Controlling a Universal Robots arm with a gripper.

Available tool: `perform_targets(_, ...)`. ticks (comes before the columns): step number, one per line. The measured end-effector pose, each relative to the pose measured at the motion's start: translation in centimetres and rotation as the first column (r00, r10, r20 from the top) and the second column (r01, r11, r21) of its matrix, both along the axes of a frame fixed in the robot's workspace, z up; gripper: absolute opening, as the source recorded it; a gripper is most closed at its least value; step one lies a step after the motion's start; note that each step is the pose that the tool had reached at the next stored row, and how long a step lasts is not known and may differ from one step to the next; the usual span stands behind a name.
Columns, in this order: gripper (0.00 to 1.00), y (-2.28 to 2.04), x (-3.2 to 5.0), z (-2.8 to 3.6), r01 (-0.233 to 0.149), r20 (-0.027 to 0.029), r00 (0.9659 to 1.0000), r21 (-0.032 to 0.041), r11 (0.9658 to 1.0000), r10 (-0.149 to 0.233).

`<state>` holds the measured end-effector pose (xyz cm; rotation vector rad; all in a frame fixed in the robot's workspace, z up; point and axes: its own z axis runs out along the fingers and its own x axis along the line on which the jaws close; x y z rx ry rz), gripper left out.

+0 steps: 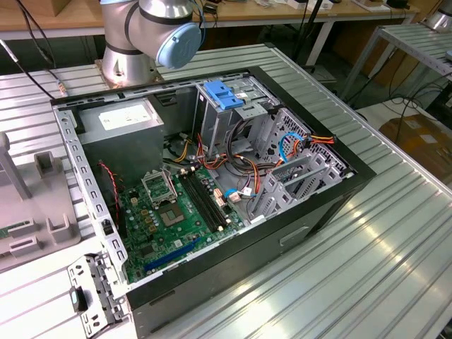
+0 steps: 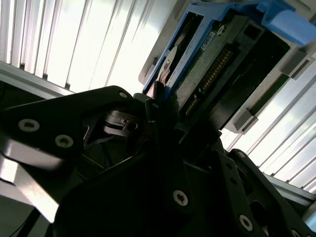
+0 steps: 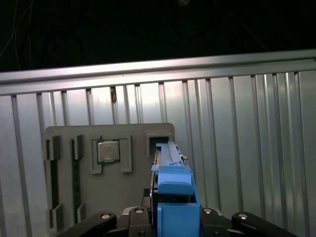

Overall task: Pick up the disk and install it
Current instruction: 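Pick up the disk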

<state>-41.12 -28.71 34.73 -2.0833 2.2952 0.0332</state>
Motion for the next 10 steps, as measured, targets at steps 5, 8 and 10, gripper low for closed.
perform_targets(5, 0.36, 0.0, 0.0, 0.43, 0.0, 0.0001, 1.0, 0.0, 1.0, 0.0)
perform_targets(8, 0.36, 0.0, 0.0, 0.64, 0.0, 0.0001, 1.0, 0.0, 1.0, 0.0)
perform_targets(10, 0.36, 0.0, 0.0, 0.82, 0.0, 0.0, 1.0, 0.0, 1.0, 0.0)
